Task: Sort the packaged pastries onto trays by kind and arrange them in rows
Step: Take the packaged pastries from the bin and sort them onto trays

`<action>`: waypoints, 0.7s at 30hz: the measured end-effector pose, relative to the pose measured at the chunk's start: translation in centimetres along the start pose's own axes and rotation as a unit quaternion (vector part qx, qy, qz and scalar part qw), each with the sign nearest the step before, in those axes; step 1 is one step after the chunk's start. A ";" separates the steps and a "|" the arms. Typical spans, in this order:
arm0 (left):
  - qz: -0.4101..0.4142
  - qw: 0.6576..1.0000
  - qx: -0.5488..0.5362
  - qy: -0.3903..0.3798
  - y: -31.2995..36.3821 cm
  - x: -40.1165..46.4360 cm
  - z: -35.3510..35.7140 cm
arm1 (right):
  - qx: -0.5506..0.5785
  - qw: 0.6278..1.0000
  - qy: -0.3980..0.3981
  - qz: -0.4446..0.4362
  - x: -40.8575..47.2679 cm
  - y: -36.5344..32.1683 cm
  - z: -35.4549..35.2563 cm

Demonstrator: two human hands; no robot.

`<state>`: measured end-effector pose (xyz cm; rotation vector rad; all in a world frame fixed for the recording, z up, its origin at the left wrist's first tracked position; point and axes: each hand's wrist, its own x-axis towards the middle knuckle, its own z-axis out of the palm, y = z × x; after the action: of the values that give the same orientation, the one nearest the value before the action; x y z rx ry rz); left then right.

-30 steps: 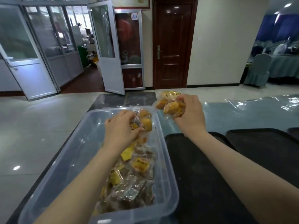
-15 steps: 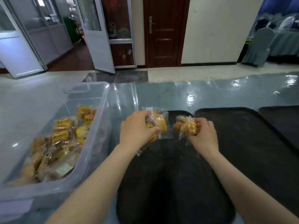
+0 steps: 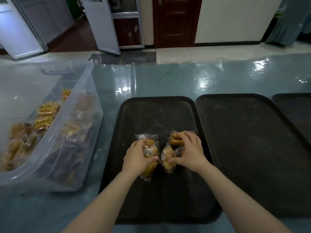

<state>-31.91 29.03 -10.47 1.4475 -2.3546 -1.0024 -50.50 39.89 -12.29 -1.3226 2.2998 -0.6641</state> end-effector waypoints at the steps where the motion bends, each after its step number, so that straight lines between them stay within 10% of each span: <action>1: 0.009 1.000 -0.010 -0.011 0.2 0.0 -0.2 | -0.012 1.000 -0.012 -0.010 0.0 0.0 -0.2; 21: 0.218 0.964 -0.116 0.099 4.3 -2.6 -20.4 | 0.185 0.962 0.104 -0.173 2.9 -21.3 -5.5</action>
<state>-23.69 23.45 8.01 0.8478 -2.1842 -0.9233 -40.36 29.09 4.27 -1.5361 1.9686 -1.3334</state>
